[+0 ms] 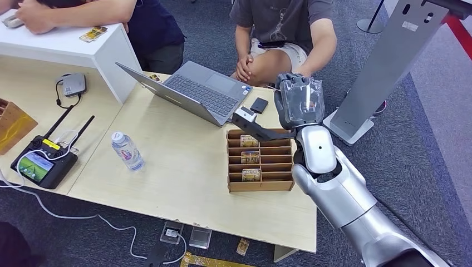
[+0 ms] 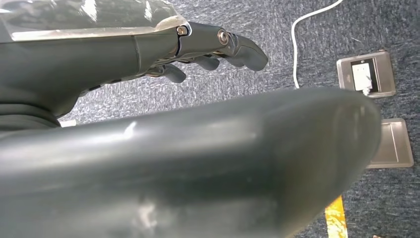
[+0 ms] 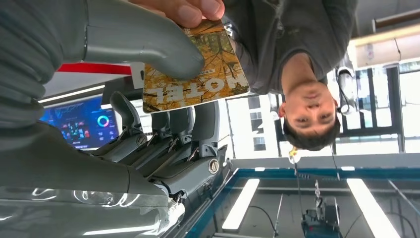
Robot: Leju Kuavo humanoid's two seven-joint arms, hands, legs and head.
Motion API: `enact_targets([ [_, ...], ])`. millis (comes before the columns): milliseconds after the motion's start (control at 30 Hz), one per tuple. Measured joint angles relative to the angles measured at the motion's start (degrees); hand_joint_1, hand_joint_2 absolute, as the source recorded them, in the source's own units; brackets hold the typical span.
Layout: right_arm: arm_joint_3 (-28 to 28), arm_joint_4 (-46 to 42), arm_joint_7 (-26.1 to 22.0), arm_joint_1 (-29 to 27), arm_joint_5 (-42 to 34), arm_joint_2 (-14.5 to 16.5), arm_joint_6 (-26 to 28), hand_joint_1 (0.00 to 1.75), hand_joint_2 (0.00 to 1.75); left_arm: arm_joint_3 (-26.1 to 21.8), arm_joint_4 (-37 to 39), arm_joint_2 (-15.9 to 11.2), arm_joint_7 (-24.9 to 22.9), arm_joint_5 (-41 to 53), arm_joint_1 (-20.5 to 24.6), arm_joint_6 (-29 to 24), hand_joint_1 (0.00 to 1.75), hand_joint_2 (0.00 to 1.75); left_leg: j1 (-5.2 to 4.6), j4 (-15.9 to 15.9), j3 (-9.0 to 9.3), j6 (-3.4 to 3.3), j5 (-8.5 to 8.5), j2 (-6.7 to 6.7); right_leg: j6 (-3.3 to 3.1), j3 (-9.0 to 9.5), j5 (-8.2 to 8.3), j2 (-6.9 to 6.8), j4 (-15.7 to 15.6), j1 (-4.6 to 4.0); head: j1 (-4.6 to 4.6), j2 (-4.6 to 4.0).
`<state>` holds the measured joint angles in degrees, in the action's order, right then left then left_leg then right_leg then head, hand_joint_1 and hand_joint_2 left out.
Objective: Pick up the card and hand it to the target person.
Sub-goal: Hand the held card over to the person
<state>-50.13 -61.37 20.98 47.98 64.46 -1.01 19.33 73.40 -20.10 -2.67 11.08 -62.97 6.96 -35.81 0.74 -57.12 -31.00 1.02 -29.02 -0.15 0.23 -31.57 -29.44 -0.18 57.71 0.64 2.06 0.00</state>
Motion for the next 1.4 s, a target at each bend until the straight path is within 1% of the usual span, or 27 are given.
enact_targets([
  [33,-0.3,1.1,0.1,0.4,0.2,0.3,-0.1,0.60,1.75,0.0,0.0,0.0,0.0,0.1,0.0,0.0,0.00,0.00,0.00,0.0,0.00,0.00,0.00,0.00,0.00,0.00,0.00,0.00,0.0,0.00,-0.01,0.00],
  [67,-0.6,2.3,0.2,0.7,0.4,0.7,-0.4,0.29,1.75,0.0,0.0,0.0,0.0,0.1,0.0,0.0,0.00,0.00,0.00,0.0,0.00,0.00,0.00,0.00,0.00,0.00,0.00,0.00,0.0,0.00,0.00,0.00],
  [100,-0.9,3.5,0.3,0.9,0.5,1.0,-0.7,0.09,1.75,0.0,0.0,0.0,0.0,0.1,0.0,0.0,0.00,0.00,0.00,0.0,0.00,0.00,0.00,0.00,0.00,0.00,0.00,0.00,0.0,0.00,0.00,0.00],
  [133,-1.2,4.6,0.4,1.1,0.6,1.3,-1.0,0.00,1.75,0.0,0.0,0.0,0.0,0.1,0.0,0.0,0.00,0.00,0.00,0.0,0.00,0.00,0.00,-0.01,0.00,0.00,0.00,0.00,0.0,0.00,0.01,0.00],
  [267,-2.3,7.8,0.6,1.2,1.0,2.4,-2.4,0.00,1.75,0.0,0.0,-0.1,-0.2,0.1,0.0,-0.1,0.00,0.00,0.00,0.0,0.00,0.00,0.00,0.00,0.00,-0.01,0.00,0.00,0.0,0.00,-0.01,0.00],
  [433,-3.3,10.7,0.6,1.2,1.1,3.5,-2.9,0.00,1.75,0.0,0.0,-0.2,-0.2,0.1,0.0,-0.2,0.00,0.00,0.00,0.0,0.00,0.00,0.00,0.00,0.00,-0.01,0.00,0.00,0.0,0.00,-0.02,0.00],
  [500,-3.6,11.5,0.5,1.2,0.4,3.9,-2.4,0.00,1.75,0.0,0.0,-0.2,-0.3,0.1,0.0,-0.2,0.00,0.00,0.00,0.0,0.00,0.00,0.00,0.01,0.00,-0.01,0.00,0.01,0.0,0.00,-0.01,0.00],
  [567,-3.8,12.0,-0.5,1.1,-2.0,4.1,-0.5,0.00,1.75,0.0,0.0,-0.2,-0.3,0.1,0.0,-0.3,0.00,0.00,0.00,0.0,0.01,0.00,0.00,0.00,0.00,-0.01,0.00,0.00,0.0,0.00,-0.02,0.00],
  [700,-3.2,11.7,-5.1,-0.3,-11.9,4.6,7.2,0.00,1.75,0.0,0.1,-0.2,-0.3,-0.2,0.0,-0.6,0.00,0.00,0.00,0.0,0.02,0.00,0.00,0.01,0.00,-0.01,0.00,0.01,0.0,0.00,0.00,0.00],
  [800,-2.0,10.2,-8.4,-2.2,-18.8,4.7,11.3,0.00,1.75,0.0,0.1,-0.2,-0.5,-0.4,0.0,-0.8,0.00,0.00,0.00,0.0,0.03,0.00,0.00,0.02,0.00,-0.01,0.00,0.01,0.0,0.00,0.01,0.00],
  [833,-1.7,9.6,-9.9,-2.9,-22.0,4.7,12.5,0.00,1.75,0.0,0.1,-0.1,-0.7,-0.5,0.0,-0.9,0.00,0.00,0.00,0.0,0.03,0.00,0.00,0.02,0.00,-0.01,0.00,0.02,0.0,0.00,0.01,0.00],
  [900,-0.8,7.9,-14.1,-4.6,-30.6,4.7,14.8,0.00,1.75,0.0,0.2,-0.1,-0.9,-0.6,-0.1,-1.1,0.00,0.00,0.00,0.0,0.03,0.00,0.00,0.02,0.00,-0.01,0.00,0.01,0.0,0.00,0.00,0.00],
  [1000,0.6,4.4,-21.3,-7.8,-45.6,4.7,16.2,0.00,1.75,0.0,0.3,0.0,-1.0,-0.8,-0.1,-1.3,0.00,0.00,0.00,0.0,0.03,0.00,0.00,0.02,0.00,-0.02,0.00,0.02,0.0,0.00,-0.03,0.00],
  [1067,1.1,2.3,-25.9,-9.9,-55.5,4.5,15.3,0.00,1.75,-0.1,0.4,0.0,-0.9,-0.8,-0.1,-1.3,0.00,0.00,0.00,0.0,0.04,0.00,0.00,0.03,0.00,-0.02,0.00,0.03,0.0,0.00,-0.02,0.00],
  [1133,1.3,0.2,-29.4,-11.9,-62.9,4.4,14.3,0.00,1.75,-0.1,0.5,0.1,-0.8,-0.8,-0.1,-1.4,0.00,0.00,0.00,0.0,0.04,0.00,0.00,0.03,0.00,-0.02,0.00,0.03,0.0,0.00,-0.02,0.00],
  [1200,1.7,-1.7,-31.1,-13.6,-66.9,4.2,13.7,0.00,1.75,-0.1,0.6,0.1,-0.7,-0.8,-0.1,-1.4,0.00,0.00,0.00,0.0,0.04,0.00,0.00,0.03,0.00,-0.02,0.00,0.03,0.0,0.00,-0.01,0.00],
  [1267,1.9,-3.0,-31.9,-15.2,-69.1,3.9,13.3,0.00,1.75,-0.2,0.7,0.2,-0.6,-0.8,-0.2,-1.4,0.00,0.00,0.00,0.0,0.05,0.00,0.00,0.04,0.00,-0.02,-0.01,0.03,0.0,0.00,-0.01,0.00],
  [1333,1.9,-3.7,-32.0,-16.8,-68.9,3.7,14.1,0.00,1.75,-0.2,0.8,0.2,-0.5,-0.8,-0.2,-1.4,0.00,0.00,0.00,0.0,0.04,0.00,0.00,0.03,0.00,-0.02,-0.01,0.03,0.0,0.00,0.00,0.00],
  [1400,1.7,-3.9,-31.8,-18.2,-67.2,3.5,15.8,0.00,1.75,-0.3,0.8,0.3,-0.5,-0.9,-0.2,-1.5,0.00,0.00,0.00,0.0,0.04,0.00,0.00,0.03,0.00,-0.02,-0.01,0.03,0.0,0.00,-0.02,0.00],
])
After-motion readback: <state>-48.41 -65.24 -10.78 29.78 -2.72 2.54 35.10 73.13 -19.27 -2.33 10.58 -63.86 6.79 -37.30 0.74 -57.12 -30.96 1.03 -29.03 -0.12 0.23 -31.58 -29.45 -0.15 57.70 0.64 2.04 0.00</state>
